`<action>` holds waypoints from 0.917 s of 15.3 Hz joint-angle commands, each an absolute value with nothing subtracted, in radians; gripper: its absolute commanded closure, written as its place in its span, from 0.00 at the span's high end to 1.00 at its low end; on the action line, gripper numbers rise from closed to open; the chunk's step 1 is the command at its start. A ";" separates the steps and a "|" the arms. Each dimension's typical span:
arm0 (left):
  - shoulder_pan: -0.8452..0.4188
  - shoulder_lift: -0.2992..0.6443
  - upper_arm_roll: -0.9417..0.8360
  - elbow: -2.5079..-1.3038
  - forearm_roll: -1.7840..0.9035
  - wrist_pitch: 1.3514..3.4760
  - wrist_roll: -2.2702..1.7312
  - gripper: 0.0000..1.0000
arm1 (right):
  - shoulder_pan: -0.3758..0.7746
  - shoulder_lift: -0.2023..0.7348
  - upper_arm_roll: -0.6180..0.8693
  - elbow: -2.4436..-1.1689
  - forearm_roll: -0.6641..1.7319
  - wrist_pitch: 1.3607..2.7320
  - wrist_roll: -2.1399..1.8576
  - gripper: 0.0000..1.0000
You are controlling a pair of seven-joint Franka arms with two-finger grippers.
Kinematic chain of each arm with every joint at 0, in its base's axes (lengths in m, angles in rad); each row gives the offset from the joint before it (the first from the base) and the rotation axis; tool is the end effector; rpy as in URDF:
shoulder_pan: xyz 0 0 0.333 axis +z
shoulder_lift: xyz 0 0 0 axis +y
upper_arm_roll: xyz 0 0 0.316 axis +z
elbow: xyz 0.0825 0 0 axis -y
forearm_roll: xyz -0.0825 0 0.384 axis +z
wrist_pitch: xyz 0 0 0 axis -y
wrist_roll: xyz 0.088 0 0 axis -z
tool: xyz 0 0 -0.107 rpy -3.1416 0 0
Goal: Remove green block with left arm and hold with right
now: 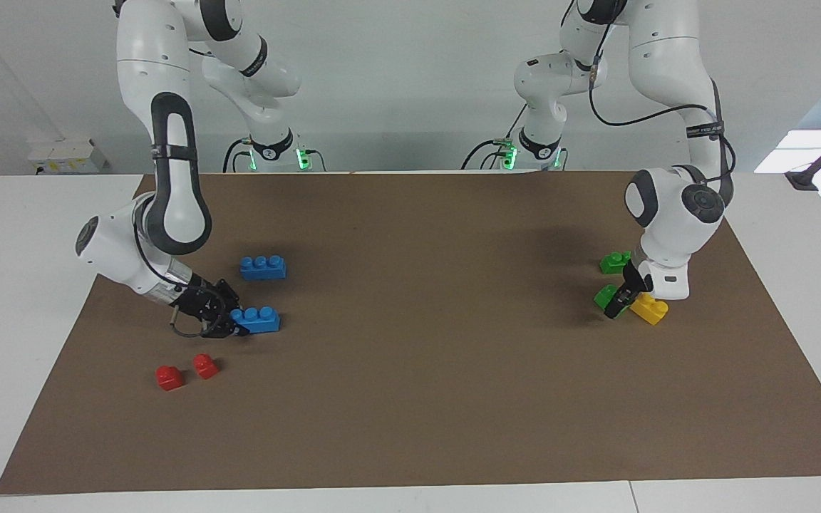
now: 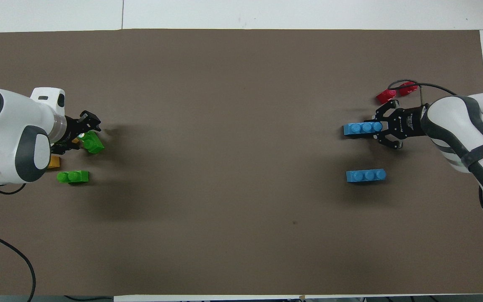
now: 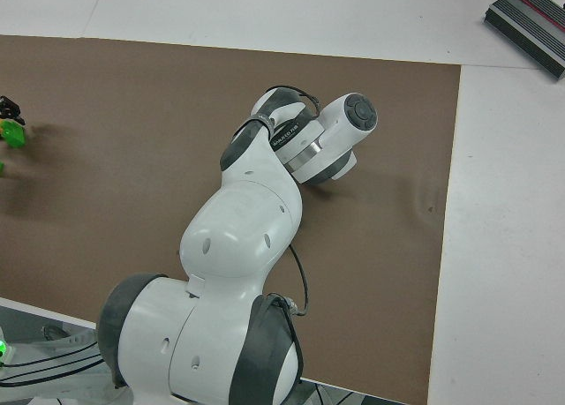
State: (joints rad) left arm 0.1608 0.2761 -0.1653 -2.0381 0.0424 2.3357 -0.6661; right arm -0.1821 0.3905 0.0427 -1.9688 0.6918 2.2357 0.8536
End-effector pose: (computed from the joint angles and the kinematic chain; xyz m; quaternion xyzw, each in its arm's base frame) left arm 0.5944 0.0007 0.3124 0.9492 0.3142 0.0099 0.0108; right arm 0.6015 -0.0660 0.2679 -0.7157 0.6450 0.1469 0.2239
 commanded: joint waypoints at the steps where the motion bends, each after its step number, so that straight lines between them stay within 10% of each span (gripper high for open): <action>1: 0.170 0.258 -0.170 -2.037 0.049 2.327 -0.652 1.00 | -0.221 0.383 0.051 -2.010 0.683 2.255 0.830 0.00; 5: 0.166 0.204 -0.172 -1.993 0.048 2.208 -0.655 1.00 | -0.209 0.383 0.051 -2.008 0.683 2.264 0.834 0.10; 8: 0.155 0.169 -0.175 -1.930 0.045 2.093 -0.655 1.00 | -0.201 0.384 0.052 -2.000 0.683 2.252 0.845 0.76; 14: 0.150 0.097 -0.186 -1.795 0.038 1.910 -0.652 1.00 | -0.169 0.302 0.052 -1.948 0.681 2.135 1.001 0.93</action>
State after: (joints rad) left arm 0.1600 0.1142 -0.1871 -1.8514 0.0423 1.9885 -0.6658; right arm -0.1786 0.3588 0.0484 -1.9515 0.6908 2.1736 0.9333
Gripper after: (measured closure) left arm 0.000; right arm 0.097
